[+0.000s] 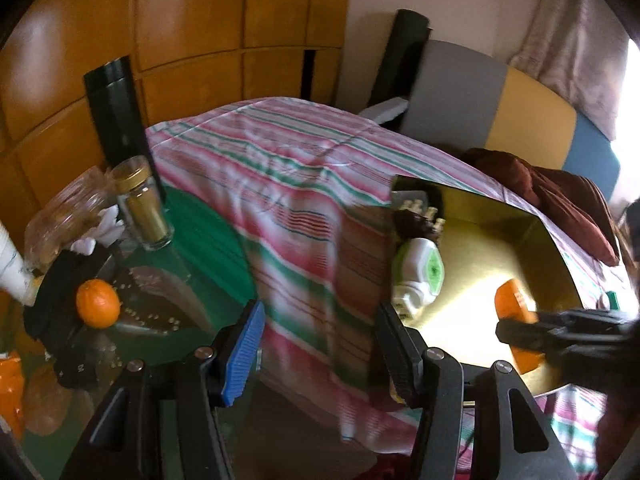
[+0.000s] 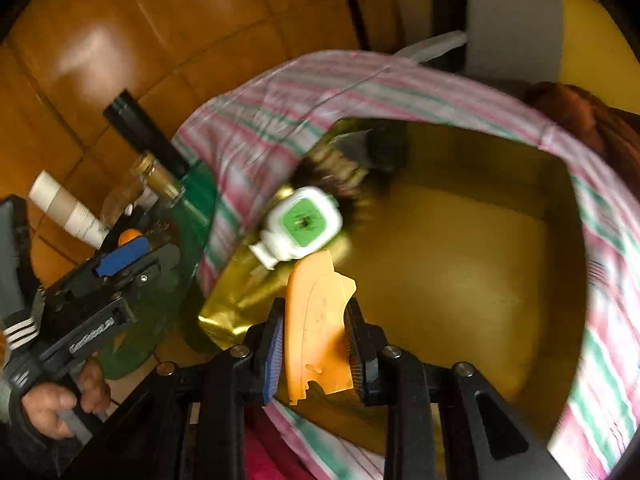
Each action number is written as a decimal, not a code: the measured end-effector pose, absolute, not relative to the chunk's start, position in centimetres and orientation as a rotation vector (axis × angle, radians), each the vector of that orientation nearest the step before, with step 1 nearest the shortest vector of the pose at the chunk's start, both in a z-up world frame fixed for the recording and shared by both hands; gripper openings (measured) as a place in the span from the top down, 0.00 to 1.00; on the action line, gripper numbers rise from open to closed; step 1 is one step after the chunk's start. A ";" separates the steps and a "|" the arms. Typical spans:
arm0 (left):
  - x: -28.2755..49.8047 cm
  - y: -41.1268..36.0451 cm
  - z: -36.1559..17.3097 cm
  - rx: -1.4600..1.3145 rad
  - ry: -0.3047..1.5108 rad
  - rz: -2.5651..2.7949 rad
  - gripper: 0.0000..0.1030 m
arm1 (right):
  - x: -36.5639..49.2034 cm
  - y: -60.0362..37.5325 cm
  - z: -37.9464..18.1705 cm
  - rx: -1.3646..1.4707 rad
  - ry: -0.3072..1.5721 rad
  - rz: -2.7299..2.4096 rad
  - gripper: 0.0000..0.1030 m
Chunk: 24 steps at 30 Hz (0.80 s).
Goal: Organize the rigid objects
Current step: 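Place the yellow-orange piece in the gold tray with the right tool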
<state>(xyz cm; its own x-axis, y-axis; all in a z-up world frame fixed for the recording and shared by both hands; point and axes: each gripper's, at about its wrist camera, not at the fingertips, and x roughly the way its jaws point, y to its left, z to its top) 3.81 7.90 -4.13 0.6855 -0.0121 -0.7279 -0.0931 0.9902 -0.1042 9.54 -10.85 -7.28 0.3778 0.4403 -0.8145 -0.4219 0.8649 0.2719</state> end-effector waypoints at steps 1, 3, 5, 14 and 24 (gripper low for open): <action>3.8 8.2 -4.2 -0.141 0.817 0.051 0.43 | 9.9 -9.6 -7.9 0.003 1.056 0.563 0.74; 3.8 8.8 -4.4 -0.149 0.820 0.066 0.43 | 10.3 -7.7 -9.3 -0.035 1.098 0.580 0.74; 3.8 9.2 -4.6 -0.155 0.824 0.072 0.43 | 10.2 -6.5 -10.7 -0.061 1.136 0.593 0.74; 3.8 9.2 -5.0 -0.157 0.833 0.067 0.43 | 10.5 -7.2 -11.3 0.029 1.171 0.591 0.61; 3.2 7.7 -3.8 -0.106 0.791 0.044 0.42 | 9.5 -9.3 -9.2 0.079 1.092 0.521 0.59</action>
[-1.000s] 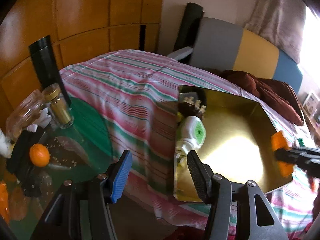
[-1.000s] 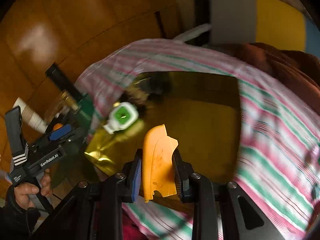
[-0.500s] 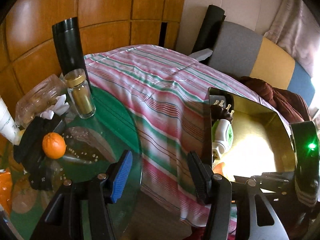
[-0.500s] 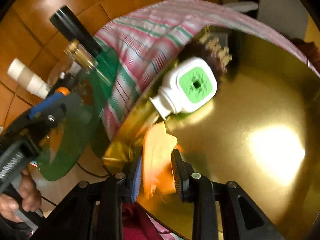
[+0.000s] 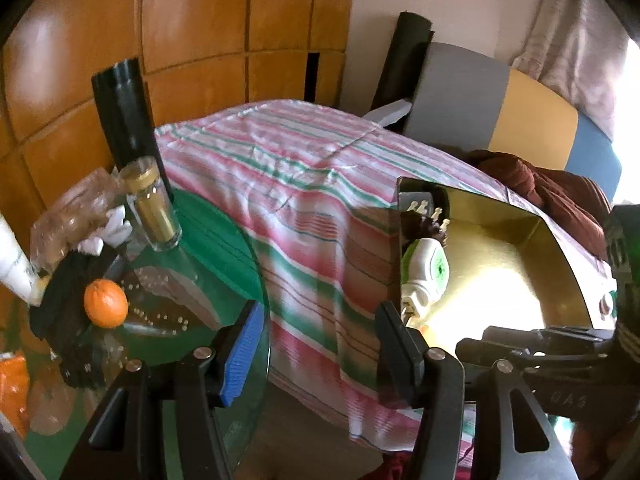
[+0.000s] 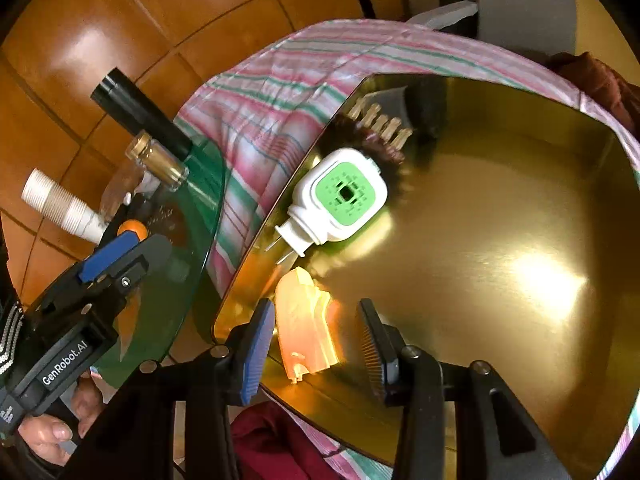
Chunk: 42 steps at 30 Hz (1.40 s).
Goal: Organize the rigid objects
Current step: 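Place the yellow-orange piece in the gold tray with the right tool, then move both open tools back toward the remaining toys on the bed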
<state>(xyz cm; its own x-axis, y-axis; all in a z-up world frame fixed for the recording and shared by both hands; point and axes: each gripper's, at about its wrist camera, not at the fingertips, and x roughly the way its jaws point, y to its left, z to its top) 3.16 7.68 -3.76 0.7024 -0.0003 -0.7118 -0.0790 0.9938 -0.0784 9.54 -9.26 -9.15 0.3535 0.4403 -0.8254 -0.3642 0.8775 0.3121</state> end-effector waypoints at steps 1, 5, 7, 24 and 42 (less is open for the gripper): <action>3.0 7.5 -3.5 -0.096 0.784 0.041 0.42 | 9.4 -9.6 -8.9 0.077 1.078 0.510 0.59; 2.7 6.5 -2.9 -0.077 0.771 0.014 0.40 | 8.3 -11.1 -7.3 0.063 1.012 0.463 0.59; 2.6 6.0 -2.8 -0.072 0.770 0.002 0.40 | 7.8 -12.2 -6.6 0.067 0.980 0.435 0.59; 2.2 -1.2 -1.8 0.032 0.776 -0.168 0.38 | 4.3 -26.5 -3.4 0.131 0.825 0.136 0.59; 2.3 -11.4 -0.4 0.166 0.761 -0.381 0.38 | -1.1 -51.4 -5.1 0.256 0.772 -0.432 0.59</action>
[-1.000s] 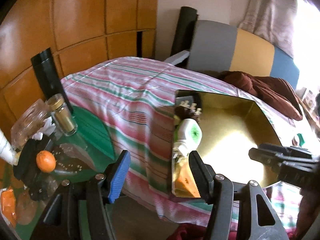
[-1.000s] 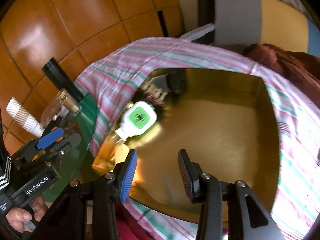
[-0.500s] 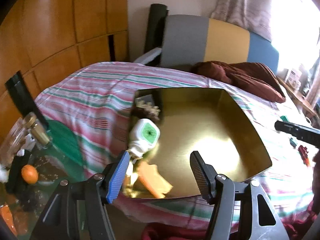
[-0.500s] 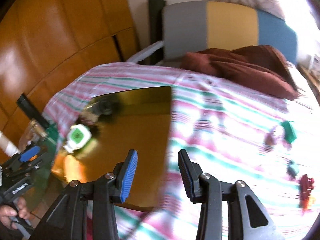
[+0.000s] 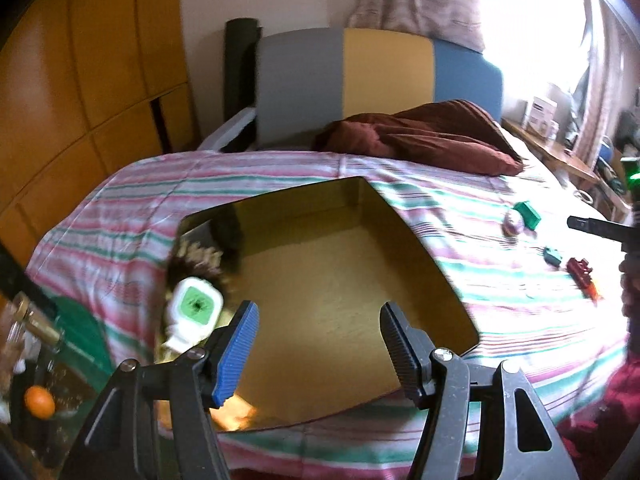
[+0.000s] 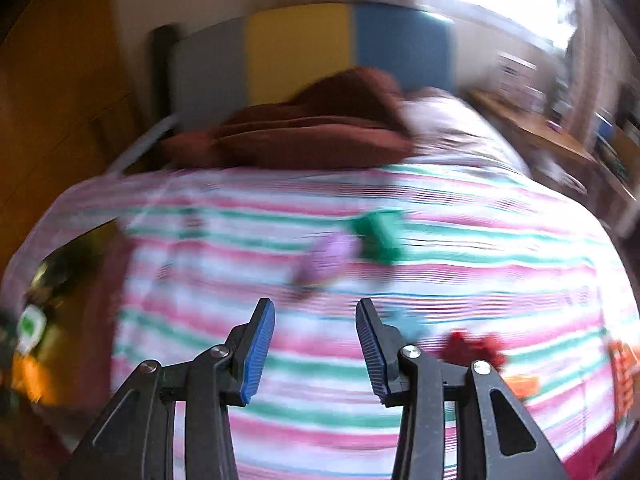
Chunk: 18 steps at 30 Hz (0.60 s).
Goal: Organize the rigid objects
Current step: 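Move both open tools back toward the remaining toys on the bed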
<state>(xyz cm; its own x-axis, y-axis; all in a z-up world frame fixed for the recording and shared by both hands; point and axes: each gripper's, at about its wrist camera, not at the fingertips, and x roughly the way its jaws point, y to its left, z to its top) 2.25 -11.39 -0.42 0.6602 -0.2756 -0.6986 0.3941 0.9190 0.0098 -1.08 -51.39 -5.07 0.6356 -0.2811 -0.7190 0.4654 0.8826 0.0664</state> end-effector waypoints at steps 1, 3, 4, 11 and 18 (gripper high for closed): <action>2.4 -12.3 -0.4 0.163 0.775 -0.407 0.38 | -1.6 -52.8 -5.5 0.258 0.766 -0.496 0.59; 2.5 -13.8 -0.3 0.157 0.794 -0.455 0.38 | -3.0 -55.7 -6.3 0.296 0.746 -0.601 0.59; 2.5 -14.6 -0.2 0.160 0.796 -0.476 0.38 | -3.6 -57.0 -6.6 0.354 0.746 -0.623 0.59; 2.0 -23.9 -0.8 0.262 0.803 -0.619 0.31 | -6.6 -62.1 -7.2 0.699 0.680 -0.657 0.59; 3.9 -32.6 -2.7 0.293 0.883 -0.714 0.31 | -6.9 -61.9 -7.6 0.771 0.696 -0.616 0.58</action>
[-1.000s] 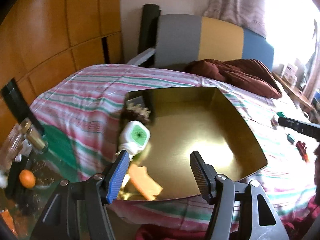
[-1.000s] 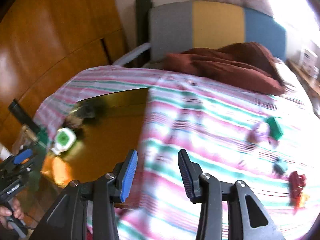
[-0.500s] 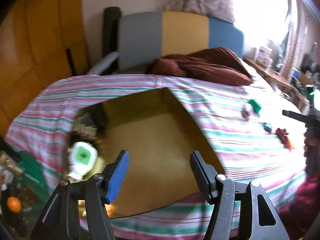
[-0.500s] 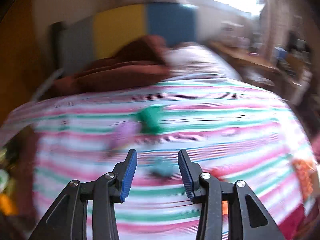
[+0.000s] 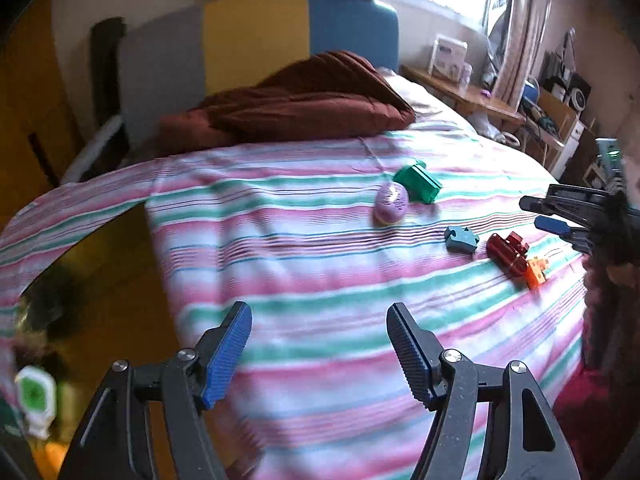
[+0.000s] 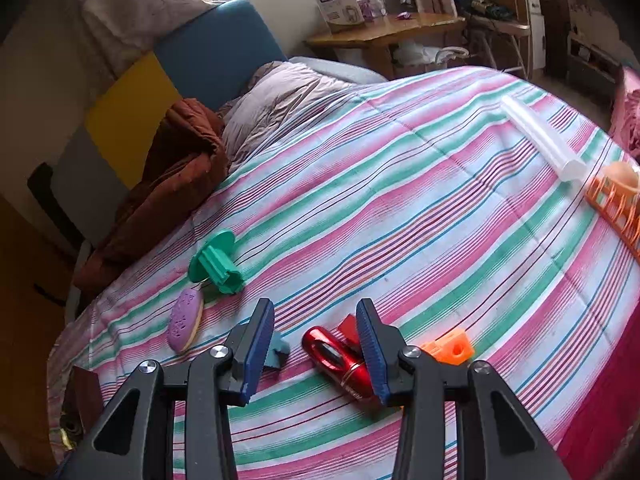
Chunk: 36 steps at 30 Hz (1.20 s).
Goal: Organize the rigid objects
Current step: 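Move both open tools back toward the remaining toys on the bed, then grasp the purple textured egg with the left tool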
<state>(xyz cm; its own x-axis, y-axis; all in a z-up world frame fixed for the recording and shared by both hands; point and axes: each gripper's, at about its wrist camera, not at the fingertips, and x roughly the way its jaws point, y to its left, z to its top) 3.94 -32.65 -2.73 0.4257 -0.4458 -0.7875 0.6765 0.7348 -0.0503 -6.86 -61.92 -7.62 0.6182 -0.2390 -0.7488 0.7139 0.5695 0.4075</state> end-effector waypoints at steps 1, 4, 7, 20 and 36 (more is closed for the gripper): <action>4.4 -33.9 -3.1 0.301 0.892 -0.722 0.31 | -6.6 -61.9 -7.8 0.774 0.700 -0.610 0.58; 5.4 -37.1 -3.7 0.331 0.895 -0.746 0.31 | -6.3 -61.9 -7.9 0.797 0.705 -0.587 0.58; 5.9 -39.7 -4.1 0.369 0.877 -0.765 0.24 | -6.3 -61.9 -8.0 0.826 0.703 -0.562 0.58; 10.6 -49.9 -8.4 0.480 0.895 -0.806 0.23 | -6.5 -62.2 -8.7 0.933 0.703 -0.498 0.58; 11.5 -51.7 -11.1 0.491 0.907 -0.776 0.57 | -5.9 -61.8 -9.0 0.944 0.718 -0.465 0.57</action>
